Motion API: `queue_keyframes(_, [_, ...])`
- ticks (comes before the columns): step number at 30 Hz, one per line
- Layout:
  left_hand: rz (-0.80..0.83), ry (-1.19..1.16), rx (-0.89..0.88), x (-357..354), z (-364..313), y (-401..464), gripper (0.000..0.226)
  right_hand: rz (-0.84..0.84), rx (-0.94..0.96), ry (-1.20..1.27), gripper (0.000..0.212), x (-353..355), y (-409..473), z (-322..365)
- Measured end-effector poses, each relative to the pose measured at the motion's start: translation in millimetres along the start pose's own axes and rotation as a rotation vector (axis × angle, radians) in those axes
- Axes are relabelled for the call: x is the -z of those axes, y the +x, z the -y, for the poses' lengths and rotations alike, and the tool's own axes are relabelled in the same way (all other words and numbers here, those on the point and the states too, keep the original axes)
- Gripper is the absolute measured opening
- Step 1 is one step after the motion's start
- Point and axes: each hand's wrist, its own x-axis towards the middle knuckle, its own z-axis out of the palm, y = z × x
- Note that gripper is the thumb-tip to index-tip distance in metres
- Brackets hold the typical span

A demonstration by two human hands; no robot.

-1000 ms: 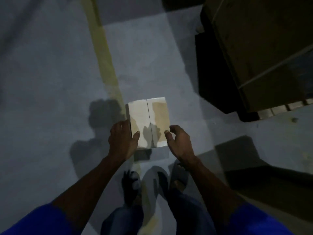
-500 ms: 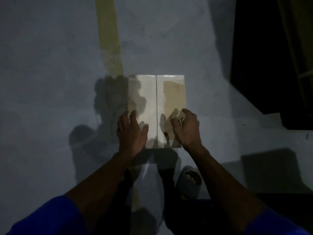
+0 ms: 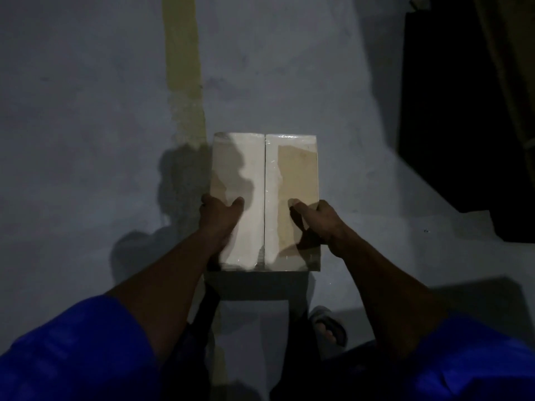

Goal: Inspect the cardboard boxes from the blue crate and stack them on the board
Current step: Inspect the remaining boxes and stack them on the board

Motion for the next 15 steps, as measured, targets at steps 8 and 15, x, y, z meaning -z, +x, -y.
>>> queue_keyframes(8, [-0.135,0.073,-0.327,46,-62,-86,0.071,-0.207,0.227,0.253,0.064,19,-79,30])
queue_keyframes(15, [-0.048,0.197,-0.503,141,-167,-187,0.091,-0.294,0.316,0.372,0.050,58,-222,102])
